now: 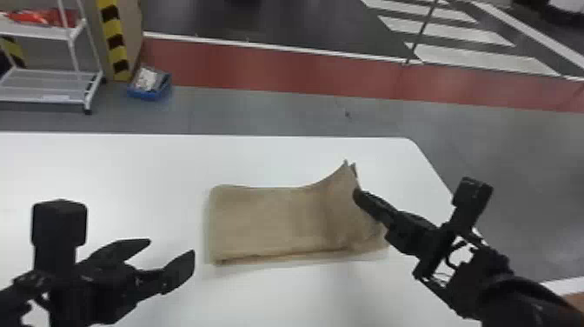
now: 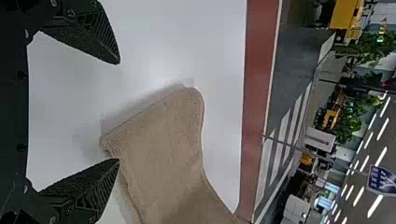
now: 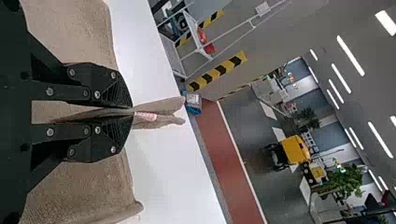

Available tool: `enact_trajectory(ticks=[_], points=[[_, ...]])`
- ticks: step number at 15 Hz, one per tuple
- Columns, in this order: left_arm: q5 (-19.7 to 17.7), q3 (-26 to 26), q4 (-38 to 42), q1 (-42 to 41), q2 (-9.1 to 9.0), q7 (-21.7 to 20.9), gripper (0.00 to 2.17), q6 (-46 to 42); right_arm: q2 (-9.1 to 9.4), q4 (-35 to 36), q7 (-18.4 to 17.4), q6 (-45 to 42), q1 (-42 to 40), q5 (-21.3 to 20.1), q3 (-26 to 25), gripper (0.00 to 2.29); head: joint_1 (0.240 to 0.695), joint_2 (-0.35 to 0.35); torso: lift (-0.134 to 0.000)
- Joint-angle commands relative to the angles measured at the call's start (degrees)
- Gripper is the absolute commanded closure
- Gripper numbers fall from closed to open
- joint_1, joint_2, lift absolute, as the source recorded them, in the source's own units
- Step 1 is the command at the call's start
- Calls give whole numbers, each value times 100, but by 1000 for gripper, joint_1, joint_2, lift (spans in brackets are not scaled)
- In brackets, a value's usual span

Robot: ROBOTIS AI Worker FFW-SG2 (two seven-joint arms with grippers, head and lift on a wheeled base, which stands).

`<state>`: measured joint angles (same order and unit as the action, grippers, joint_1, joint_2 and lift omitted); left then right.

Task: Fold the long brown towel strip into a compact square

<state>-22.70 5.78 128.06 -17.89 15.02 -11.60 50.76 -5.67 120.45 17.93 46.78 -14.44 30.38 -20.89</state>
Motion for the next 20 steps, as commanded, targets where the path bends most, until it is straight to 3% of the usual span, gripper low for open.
enact_trajectory(ticks=[1,8,13,16,18,20], points=[[11,38,-123,146,1,-9,157,0,13,479,-123,398,-103,205,-56,1001,695,-222,-124],[-15,55,-431,480,-17,35,164,-263,66,1481,-484,433,-323,1251,-285,1001,695,-199,-124],[-41,20,-607,568,-17,44,161,-369,224,1727,-686,416,-419,1462,-381,1001,695,-161,-124],[-15,99,-650,568,-17,61,161,-404,303,1727,-616,310,-797,1954,-794,1001,695,-167,-124],[-6,170,-650,568,-17,114,161,-404,444,1718,-528,152,-982,1963,-944,1001,695,-193,-124],[3,293,-642,577,-26,132,161,-404,435,1464,-457,47,-929,1883,-1084,1001,695,-211,-124]])
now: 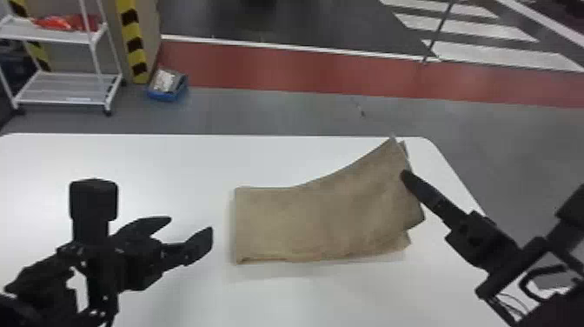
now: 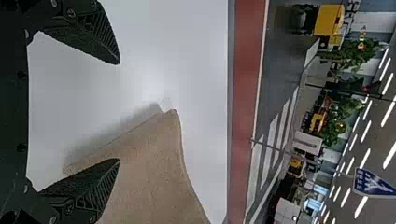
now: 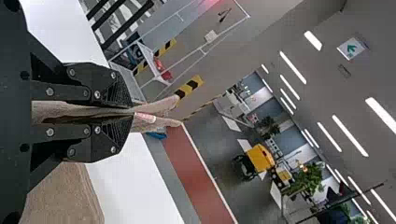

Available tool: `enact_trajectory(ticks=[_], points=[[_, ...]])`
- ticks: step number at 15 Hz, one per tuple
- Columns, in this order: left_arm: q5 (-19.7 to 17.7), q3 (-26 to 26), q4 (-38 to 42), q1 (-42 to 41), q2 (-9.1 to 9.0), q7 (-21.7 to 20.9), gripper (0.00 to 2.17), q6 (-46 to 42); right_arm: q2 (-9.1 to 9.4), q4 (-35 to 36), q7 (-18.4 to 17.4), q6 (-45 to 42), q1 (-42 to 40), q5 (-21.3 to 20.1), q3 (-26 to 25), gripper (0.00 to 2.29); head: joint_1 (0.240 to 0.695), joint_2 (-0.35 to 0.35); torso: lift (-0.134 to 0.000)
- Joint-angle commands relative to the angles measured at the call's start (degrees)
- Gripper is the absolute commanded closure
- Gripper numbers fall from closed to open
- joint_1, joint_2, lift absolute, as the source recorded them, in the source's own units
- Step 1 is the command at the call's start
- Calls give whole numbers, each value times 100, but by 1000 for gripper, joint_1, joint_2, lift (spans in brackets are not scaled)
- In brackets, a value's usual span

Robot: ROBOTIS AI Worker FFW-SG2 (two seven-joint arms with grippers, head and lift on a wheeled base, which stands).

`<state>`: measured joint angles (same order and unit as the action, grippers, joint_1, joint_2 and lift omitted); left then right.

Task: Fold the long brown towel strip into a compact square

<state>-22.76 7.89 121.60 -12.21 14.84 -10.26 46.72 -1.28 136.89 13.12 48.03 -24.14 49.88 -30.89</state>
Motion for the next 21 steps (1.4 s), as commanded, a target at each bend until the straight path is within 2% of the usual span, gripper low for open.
enact_trajectory(ticks=[1,4,6,10,13,19,21], points=[[26,125,4,17,-16,7,161,-35,-39,-417,120,-79,199,-127,-111,1001,695,-222,-124],[52,187,4,-9,1,42,161,-35,-65,-927,516,-96,525,-162,-84,1001,695,-267,-124],[52,152,57,-123,19,51,161,-35,-162,-1033,604,-290,595,-233,-5,1001,695,-268,-124],[61,125,162,-220,36,147,161,-35,-153,-1033,929,-325,569,-127,-14,1001,695,-259,-124],[70,178,188,-229,36,156,161,-35,-153,-1164,1061,-483,551,-206,-93,1001,695,-251,-124],[114,178,180,-229,71,156,161,-35,-478,-2650,1483,-975,982,-400,-93,1001,695,-295,-124],[114,152,171,-255,89,147,161,-35,-557,-3019,1527,-1133,1140,-655,4,1001,695,-306,-124]])
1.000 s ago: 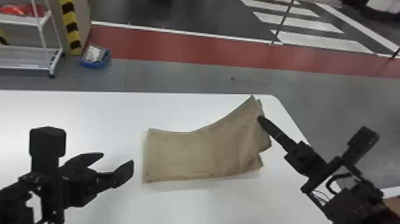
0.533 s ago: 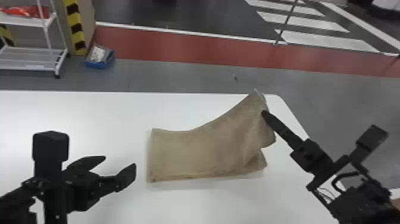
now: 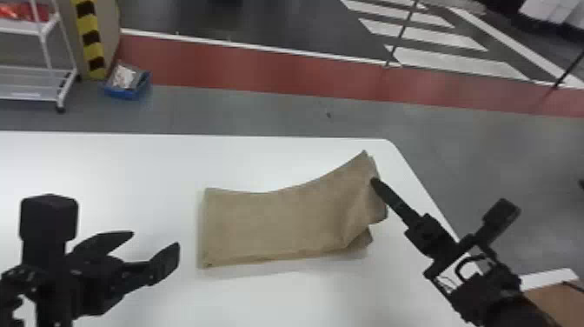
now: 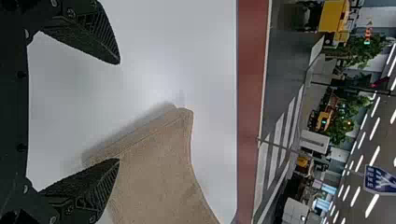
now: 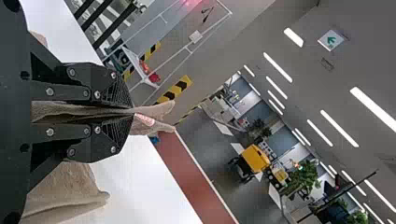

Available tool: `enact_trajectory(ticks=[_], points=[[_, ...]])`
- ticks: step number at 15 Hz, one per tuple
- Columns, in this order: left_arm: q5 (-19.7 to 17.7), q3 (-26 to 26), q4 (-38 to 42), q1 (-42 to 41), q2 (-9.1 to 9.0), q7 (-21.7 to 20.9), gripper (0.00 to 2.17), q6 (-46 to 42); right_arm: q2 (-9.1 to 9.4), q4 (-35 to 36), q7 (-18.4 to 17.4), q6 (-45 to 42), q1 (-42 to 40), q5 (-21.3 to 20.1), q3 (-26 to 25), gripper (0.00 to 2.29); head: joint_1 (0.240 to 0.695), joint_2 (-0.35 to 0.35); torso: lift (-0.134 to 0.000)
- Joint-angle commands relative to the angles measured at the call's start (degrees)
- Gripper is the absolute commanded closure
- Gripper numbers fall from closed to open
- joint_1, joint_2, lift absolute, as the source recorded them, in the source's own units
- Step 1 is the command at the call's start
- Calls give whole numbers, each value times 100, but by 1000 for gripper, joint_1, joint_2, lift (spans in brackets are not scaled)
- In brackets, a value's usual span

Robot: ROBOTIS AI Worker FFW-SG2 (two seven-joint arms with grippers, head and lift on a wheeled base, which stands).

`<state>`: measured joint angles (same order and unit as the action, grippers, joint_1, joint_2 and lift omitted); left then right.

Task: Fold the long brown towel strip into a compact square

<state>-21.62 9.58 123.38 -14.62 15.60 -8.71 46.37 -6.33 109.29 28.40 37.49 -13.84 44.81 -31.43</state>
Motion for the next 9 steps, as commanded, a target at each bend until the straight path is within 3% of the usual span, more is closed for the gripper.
enact_trajectory(ticks=[1,7,8,9], points=[[0,-26,-7,-15,13,-8,161,0,-70,-383,-1,-79,145,-157,58,1001,695,-308,-124],[0,18,-7,12,13,-8,157,0,-149,-998,-98,-149,321,-693,154,974,695,-325,-124],[0,18,2,12,13,-8,157,18,-141,-1121,-116,-149,364,-790,154,917,695,-328,-124],[0,-8,11,20,13,-8,157,18,-141,-1147,-186,-167,382,-922,163,650,695,-330,-124]])
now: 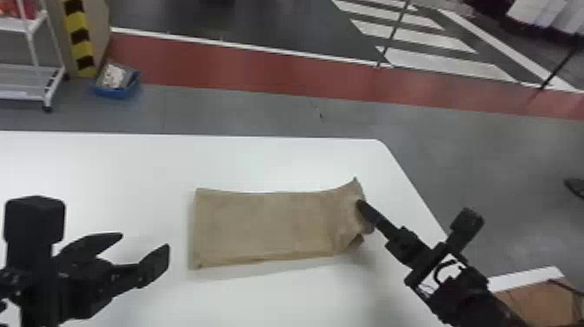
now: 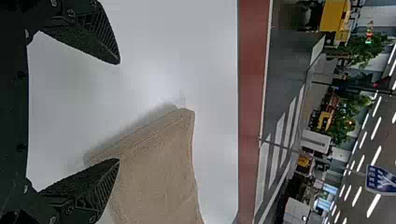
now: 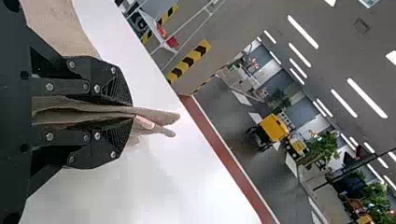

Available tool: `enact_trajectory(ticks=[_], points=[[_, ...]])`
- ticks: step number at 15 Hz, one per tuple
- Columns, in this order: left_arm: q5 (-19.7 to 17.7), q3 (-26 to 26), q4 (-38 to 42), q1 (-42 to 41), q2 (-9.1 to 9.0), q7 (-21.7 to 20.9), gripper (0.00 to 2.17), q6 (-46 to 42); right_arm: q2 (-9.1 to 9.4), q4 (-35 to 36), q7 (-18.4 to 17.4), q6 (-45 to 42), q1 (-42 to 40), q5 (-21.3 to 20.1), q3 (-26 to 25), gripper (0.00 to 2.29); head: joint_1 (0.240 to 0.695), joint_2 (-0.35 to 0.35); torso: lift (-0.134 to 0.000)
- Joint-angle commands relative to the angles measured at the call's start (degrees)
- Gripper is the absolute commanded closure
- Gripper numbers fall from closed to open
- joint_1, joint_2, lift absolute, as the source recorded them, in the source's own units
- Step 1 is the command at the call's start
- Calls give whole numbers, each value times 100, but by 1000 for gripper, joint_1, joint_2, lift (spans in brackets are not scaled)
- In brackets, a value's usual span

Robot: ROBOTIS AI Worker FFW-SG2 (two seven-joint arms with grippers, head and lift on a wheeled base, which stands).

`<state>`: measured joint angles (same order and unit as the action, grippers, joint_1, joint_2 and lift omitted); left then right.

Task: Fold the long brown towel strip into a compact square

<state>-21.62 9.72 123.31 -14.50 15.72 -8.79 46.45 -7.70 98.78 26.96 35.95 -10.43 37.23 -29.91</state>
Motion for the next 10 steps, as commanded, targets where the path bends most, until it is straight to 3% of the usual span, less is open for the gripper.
enact_trajectory(ticks=[1,3,10], points=[[0,-40,35,0,10,0,157,27,-3,-96,-50,-30,59,-287,11,475,695,-333,-124],[0,-75,79,-17,19,0,157,27,-21,-96,-59,76,94,-322,-94,97,695,-338,-124],[0,-154,343,-220,45,18,157,10,5,625,99,58,-521,109,-683,66,695,-350,-124]])
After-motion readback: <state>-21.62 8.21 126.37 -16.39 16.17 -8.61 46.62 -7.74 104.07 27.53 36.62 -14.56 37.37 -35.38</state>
